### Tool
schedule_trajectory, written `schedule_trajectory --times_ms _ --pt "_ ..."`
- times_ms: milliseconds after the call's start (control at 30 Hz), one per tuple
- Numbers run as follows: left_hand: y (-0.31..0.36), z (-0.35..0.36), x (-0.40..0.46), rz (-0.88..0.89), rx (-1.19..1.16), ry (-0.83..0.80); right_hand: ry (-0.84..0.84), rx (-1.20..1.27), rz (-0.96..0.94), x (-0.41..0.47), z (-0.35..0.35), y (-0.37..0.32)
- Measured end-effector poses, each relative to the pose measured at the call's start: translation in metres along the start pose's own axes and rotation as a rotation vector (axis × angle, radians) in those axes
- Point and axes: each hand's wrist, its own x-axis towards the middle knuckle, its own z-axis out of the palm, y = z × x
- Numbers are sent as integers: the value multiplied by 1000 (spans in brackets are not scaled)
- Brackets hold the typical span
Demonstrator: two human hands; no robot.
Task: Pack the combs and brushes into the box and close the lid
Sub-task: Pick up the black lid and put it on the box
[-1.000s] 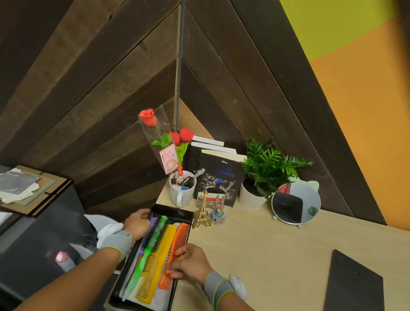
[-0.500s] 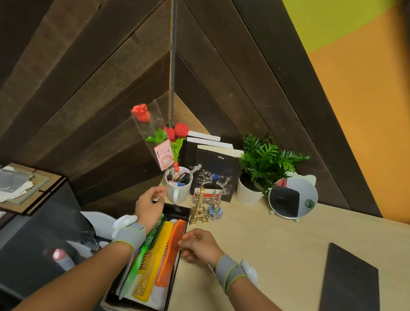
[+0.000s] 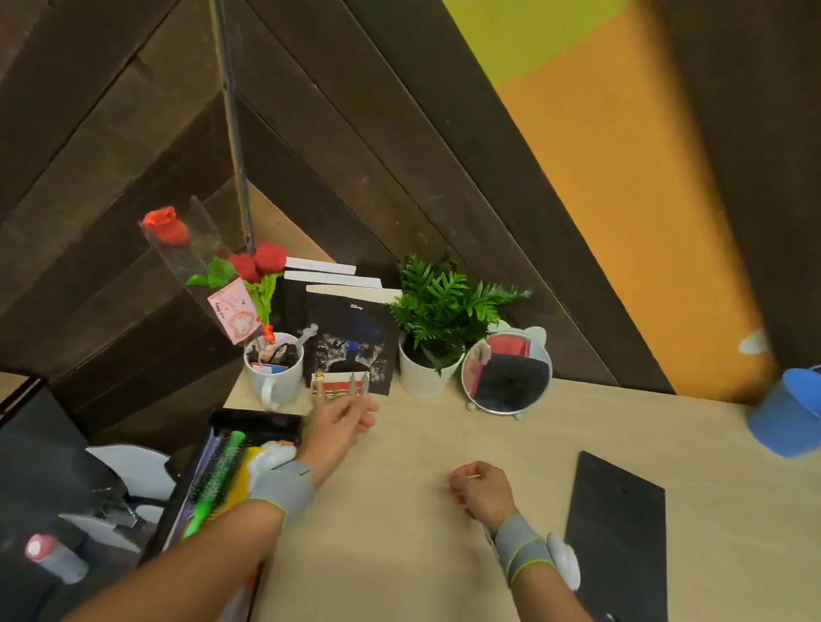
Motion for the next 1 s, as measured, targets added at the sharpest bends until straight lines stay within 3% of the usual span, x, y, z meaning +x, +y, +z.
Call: schedule_trajectory --times_ms 367,533,733,1000 --pt "-20 160 -40 -291 -94 -129 257 -422 123 8 -123 70" --pt "-28 206 -56 -365 -85 -133 316 -426 261 15 -145 87" --pt "-32 220 -67 -383 -96 -83 251 -517 368 39 -146 99" --pt "-44 202 -76 -393 -120 32 233 -616 367 46 -146 111"
